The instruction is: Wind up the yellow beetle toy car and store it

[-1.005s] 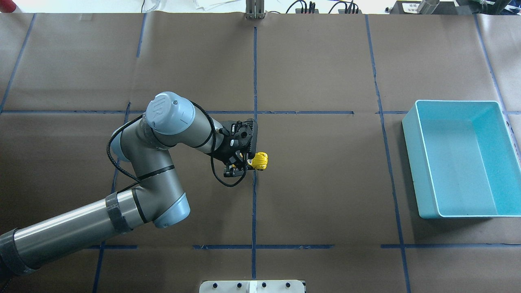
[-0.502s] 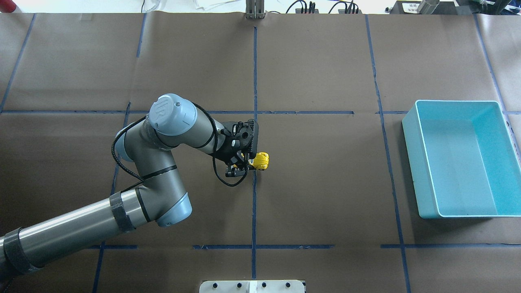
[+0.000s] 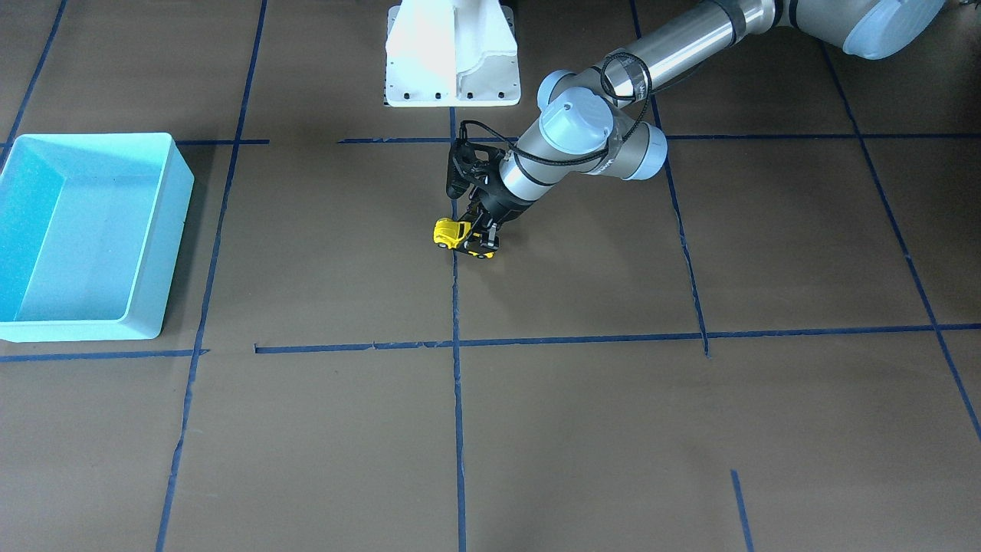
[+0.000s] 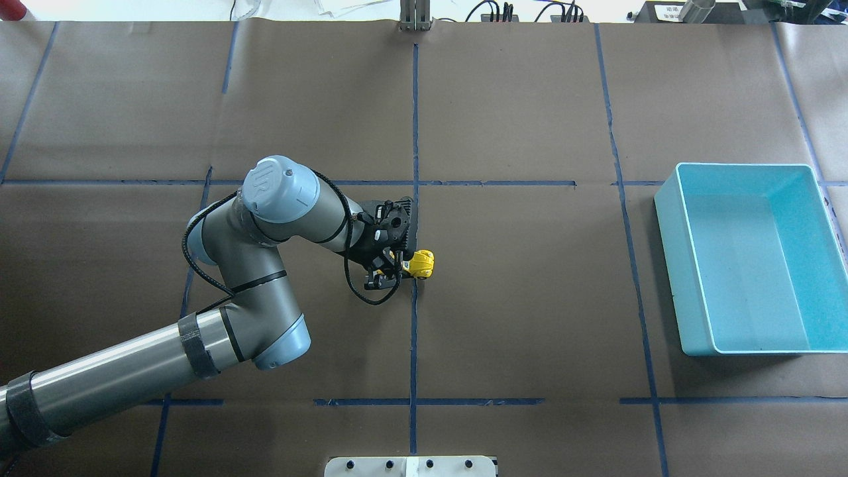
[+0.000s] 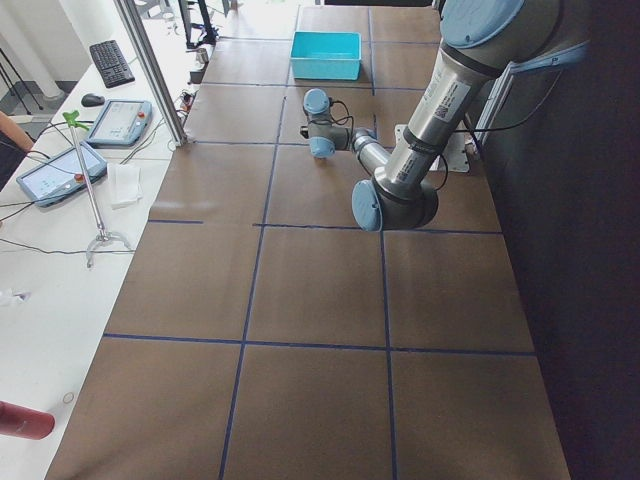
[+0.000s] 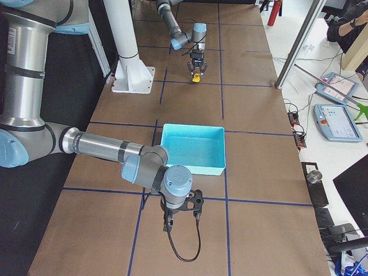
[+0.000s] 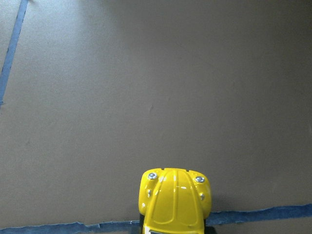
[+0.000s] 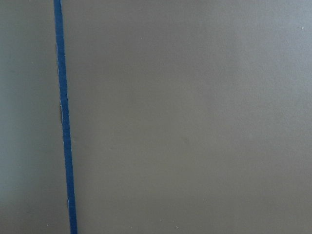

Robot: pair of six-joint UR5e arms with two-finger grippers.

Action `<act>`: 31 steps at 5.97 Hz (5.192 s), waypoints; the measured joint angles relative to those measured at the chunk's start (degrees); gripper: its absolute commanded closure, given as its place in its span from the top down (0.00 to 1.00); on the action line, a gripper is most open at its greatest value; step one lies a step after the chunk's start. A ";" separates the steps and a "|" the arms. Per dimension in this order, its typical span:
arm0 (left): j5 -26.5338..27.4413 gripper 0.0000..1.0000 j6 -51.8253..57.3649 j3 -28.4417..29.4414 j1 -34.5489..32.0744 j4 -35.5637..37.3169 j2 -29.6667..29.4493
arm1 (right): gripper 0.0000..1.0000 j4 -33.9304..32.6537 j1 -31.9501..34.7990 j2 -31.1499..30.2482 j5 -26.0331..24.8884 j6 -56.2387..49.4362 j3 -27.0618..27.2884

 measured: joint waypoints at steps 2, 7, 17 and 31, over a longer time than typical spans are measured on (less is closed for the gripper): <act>0.00 0.09 0.00 0.19 -0.19 -0.27 0.68 | 1.00 0.00 -0.01 0.00 0.00 0.00 0.00; -0.18 0.09 -0.02 -2.72 -1.60 -4.01 6.35 | 1.00 0.00 0.04 0.00 0.00 0.00 0.00; -0.41 1.00 0.02 -5.05 -2.28 -8.69 12.88 | 1.00 0.00 -0.01 0.00 0.00 0.00 0.00; -4.59 1.00 0.36 -33.04 -38.16 44.87 34.51 | 1.00 11.86 -22.04 3.38 -2.84 0.15 15.56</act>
